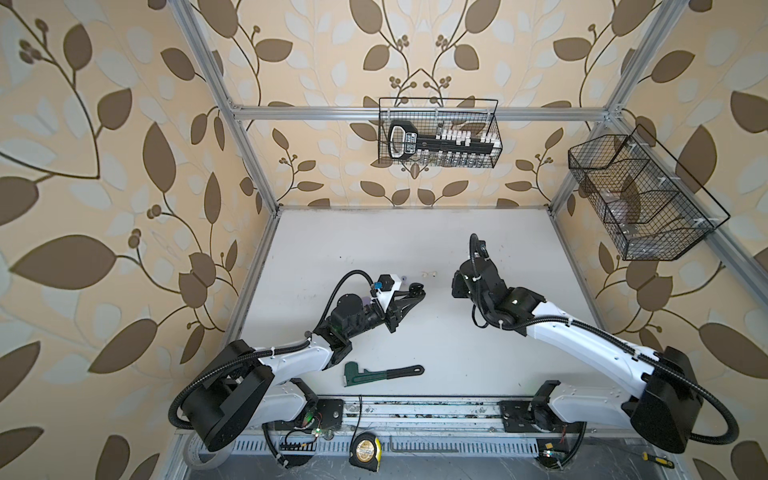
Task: Insert the wireless bluetooth earbuds into the charging case
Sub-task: 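Lift the black earbud and carry it toward the case in the left gripper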
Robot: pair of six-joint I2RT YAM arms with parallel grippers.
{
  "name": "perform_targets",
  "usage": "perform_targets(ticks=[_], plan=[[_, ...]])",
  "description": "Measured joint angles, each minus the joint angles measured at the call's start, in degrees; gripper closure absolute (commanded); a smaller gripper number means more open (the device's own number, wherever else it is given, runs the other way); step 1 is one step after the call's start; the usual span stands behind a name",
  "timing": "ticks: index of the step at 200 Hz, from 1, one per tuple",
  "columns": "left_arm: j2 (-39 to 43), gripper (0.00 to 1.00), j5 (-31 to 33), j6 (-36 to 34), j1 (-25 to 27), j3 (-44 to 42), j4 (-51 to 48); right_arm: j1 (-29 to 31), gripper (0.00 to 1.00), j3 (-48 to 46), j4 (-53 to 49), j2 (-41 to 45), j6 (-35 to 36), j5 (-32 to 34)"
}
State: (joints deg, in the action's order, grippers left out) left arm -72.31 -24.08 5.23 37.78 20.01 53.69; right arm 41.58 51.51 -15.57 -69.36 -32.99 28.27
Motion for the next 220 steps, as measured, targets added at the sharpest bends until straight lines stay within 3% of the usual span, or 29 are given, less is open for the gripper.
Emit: perform_targets(ticks=[58, 103, 144, 194, 220], plan=[[-8.5, 1.00, -8.1, 3.3, 0.0, 3.0, 2.4, 5.9, 0.82, -5.0, 7.8, 6.9, 2.4, 0.4], [-9.9, 1.00, -11.6, 5.6, 0.0, 3.0, 6.2, 11.1, 0.83, -8.2, 14.4, 7.8, 5.0, -0.2], [-9.9, 1.00, -12.1, 6.0, 0.0, 3.0, 7.7, 14.9, 0.84, -8.9, 19.7, 7.1, 7.4, -1.1], [-9.6, 1.00, -11.1, 6.2, 0.0, 3.0, 7.6, 16.4, 0.81, -10.0, 22.7, 6.9, 9.0, -1.3], [-8.2, 1.00, -9.5, 6.3, 0.0, 2.9, 7.3, 16.5, 0.84, -11.0, 23.8, 6.8, 9.3, -1.9]])
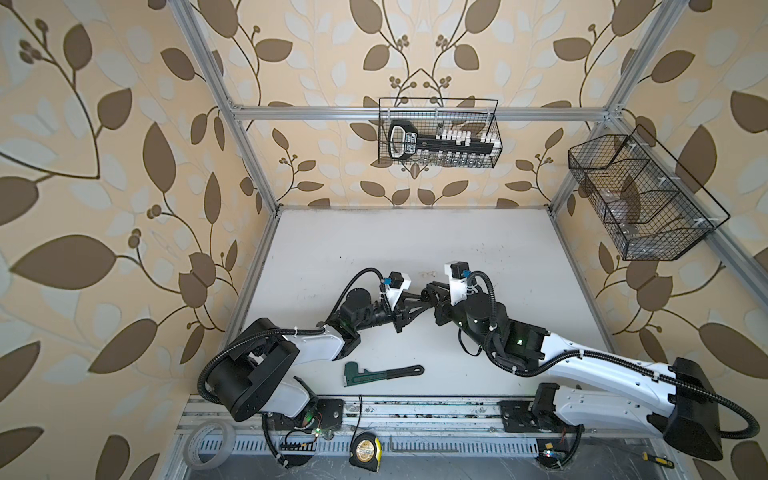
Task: Insert the wireless bluetooth earbuds into the charging case
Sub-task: 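Lift the black earbud and carry it toward the case in the left gripper, then lower the black earbud into the empty slot of the black case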
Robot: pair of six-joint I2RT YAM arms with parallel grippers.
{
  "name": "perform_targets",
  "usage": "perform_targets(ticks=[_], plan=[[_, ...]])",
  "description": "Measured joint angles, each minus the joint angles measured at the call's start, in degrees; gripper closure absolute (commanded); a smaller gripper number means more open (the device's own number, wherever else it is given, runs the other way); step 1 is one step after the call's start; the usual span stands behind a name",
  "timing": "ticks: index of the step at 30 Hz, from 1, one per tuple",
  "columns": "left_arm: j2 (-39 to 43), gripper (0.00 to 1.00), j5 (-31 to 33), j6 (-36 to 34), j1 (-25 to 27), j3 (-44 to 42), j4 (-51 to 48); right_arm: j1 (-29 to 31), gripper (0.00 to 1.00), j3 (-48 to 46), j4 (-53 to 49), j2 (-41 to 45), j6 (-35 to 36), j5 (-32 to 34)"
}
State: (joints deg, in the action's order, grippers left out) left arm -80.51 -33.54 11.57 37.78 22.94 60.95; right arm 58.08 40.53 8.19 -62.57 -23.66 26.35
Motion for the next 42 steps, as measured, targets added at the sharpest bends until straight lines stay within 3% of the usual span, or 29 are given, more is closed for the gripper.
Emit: perform_targets(ticks=[13, 42], plan=[[6.7, 1.00, 4.0, 0.1, 0.0, -1.5, -2.2, 0.4, 0.85, -0.1, 2.4, -0.8, 0.4, -1.3], [7.9, 1.00, 5.7, 0.0, 0.0, -2.7, -4.4, 1.7, 0.87, -0.1, 3.9, -4.0, 1.7, 0.7]])
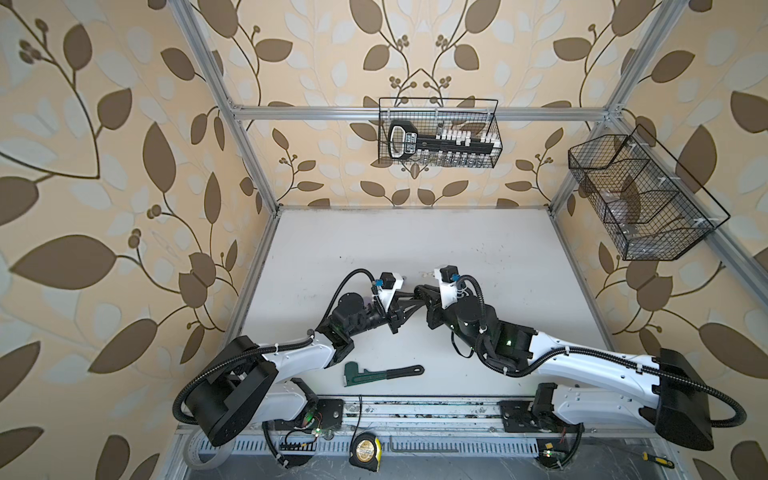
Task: Insert the wireless bluetooth earbuds into the charging case
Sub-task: 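Lower the black earbud into the empty slot of the black case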
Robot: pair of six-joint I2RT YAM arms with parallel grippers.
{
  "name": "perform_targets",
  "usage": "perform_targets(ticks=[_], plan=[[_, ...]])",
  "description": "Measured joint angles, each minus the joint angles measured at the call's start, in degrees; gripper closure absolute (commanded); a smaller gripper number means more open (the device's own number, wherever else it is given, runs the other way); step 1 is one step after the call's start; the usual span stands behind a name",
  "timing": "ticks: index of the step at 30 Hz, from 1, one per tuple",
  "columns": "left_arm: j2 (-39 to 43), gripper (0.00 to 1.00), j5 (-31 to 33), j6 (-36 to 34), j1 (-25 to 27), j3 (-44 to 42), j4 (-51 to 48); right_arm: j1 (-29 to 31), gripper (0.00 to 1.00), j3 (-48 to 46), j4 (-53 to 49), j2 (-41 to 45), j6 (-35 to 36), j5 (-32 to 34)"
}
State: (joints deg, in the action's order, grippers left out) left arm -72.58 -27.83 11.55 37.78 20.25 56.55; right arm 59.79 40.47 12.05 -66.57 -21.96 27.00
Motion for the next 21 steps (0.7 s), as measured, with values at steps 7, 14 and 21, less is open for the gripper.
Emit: perform_targets(ticks=[7, 14, 21], plan=[[3.6, 1.00, 2.3, -0.9, 0.0, -1.1, -2.6, 0.2, 0.86, 0.0, 0.7, 0.0, 0.8, -1.6], [4.7, 1.00, 3.0, -1.1, 0.0, -1.6, -2.8, 0.2, 0.86, 0.0, 1.8, -0.4, 1.5, -3.0], [4.8, 1.00, 3.1, -1.2, 0.0, -1.8, -3.0, 0.4, 0.84, 0.0, 2.4, -1.1, 1.9, -3.3]])
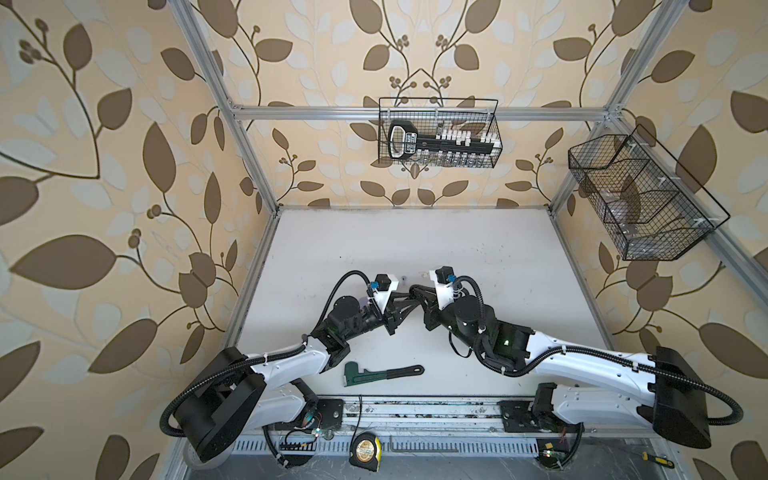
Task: Insert the wireless bluetooth earbuds into the charging case
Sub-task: 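Lower the black earbud into the empty slot of the black case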
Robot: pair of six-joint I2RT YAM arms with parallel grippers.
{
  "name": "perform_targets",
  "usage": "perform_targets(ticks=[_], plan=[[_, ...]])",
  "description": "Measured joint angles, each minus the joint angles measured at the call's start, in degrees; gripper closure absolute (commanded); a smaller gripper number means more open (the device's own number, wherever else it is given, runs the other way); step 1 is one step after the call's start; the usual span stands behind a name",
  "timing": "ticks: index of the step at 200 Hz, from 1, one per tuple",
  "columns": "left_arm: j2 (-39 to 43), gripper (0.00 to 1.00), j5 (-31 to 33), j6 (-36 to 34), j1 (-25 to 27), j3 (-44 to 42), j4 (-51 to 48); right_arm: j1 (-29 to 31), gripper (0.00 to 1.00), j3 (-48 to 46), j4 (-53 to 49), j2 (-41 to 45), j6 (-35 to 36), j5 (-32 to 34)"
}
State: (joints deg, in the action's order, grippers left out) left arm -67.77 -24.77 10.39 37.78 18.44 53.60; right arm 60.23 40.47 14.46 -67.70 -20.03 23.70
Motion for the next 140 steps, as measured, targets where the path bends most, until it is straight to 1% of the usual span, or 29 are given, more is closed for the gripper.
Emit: perform_targets(ticks=[15, 96, 116, 140], plan=[[0.3, 1.00, 0.1, 0.0, 0.0, 0.0, -0.3, 0.2, 0.79, 0.0, 0.1, -0.1, 0.2, 0.0], [1.0, 1.00, 0.9, -1.2, 0.0, 0.0, -0.3, 1.0, 0.61, 0.0, -0.1, 0.0, 0.8, 0.2], [1.0, 1.00, 0.9, -1.5, 0.0, 0.0, -0.3, 1.1, 0.59, -0.1, -1.0, 1.5, 1.1, 0.5], [1.2, 1.00, 0.7, -2.3, 0.0, 0.0, -0.3, 1.2, 0.56, -1.1, -1.6, 5.6, 1.6, 1.4]])
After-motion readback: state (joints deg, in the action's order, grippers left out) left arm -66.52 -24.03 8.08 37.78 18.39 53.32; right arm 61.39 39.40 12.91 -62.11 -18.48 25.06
